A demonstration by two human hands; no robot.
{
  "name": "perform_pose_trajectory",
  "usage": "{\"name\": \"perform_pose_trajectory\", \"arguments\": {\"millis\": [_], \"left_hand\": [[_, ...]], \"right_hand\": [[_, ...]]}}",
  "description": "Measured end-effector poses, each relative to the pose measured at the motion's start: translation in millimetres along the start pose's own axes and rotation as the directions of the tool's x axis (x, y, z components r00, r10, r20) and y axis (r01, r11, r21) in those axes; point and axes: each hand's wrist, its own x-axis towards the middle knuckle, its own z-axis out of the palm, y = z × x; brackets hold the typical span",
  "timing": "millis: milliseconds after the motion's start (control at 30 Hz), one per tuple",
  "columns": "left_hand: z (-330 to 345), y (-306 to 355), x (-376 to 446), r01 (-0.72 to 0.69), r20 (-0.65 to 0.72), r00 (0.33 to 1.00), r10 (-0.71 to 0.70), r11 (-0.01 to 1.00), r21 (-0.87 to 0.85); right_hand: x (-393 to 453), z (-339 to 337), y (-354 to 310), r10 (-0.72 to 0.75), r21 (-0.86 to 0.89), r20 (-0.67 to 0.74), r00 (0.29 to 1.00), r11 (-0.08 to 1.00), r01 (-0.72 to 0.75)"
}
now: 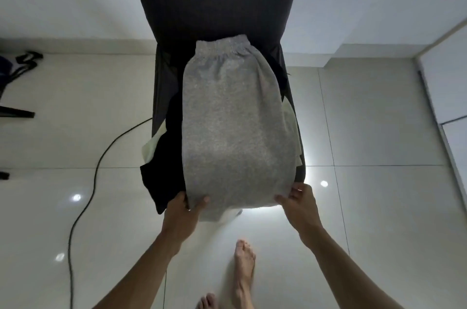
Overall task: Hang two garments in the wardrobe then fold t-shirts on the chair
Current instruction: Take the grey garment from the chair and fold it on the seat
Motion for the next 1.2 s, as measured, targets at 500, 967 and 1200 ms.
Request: {"name": "perform_pose_trajectory", "arguments": {"millis": [500,967,1200], "left_hand": [[41,-105,12,-0.129,-0.014,0.992,0.128,0.98,-0.151],[31,-117,-74,-0.08,0.152,0.979,0.133,0.947,-0.31],[29,-115,-129,-0.033,0.201,0.975,0.099,0.951,-0.307]], "right_hand": [[56,55,102,-0.007,0.177,0.182,0.983,0.984,-0.026],[-43,-6,140,-0.22,0.142,0.522,0.824,0.975,0.171],[-87,-39,135,-0.216,0.247,0.603,0.768,0.966,0.078]]}}
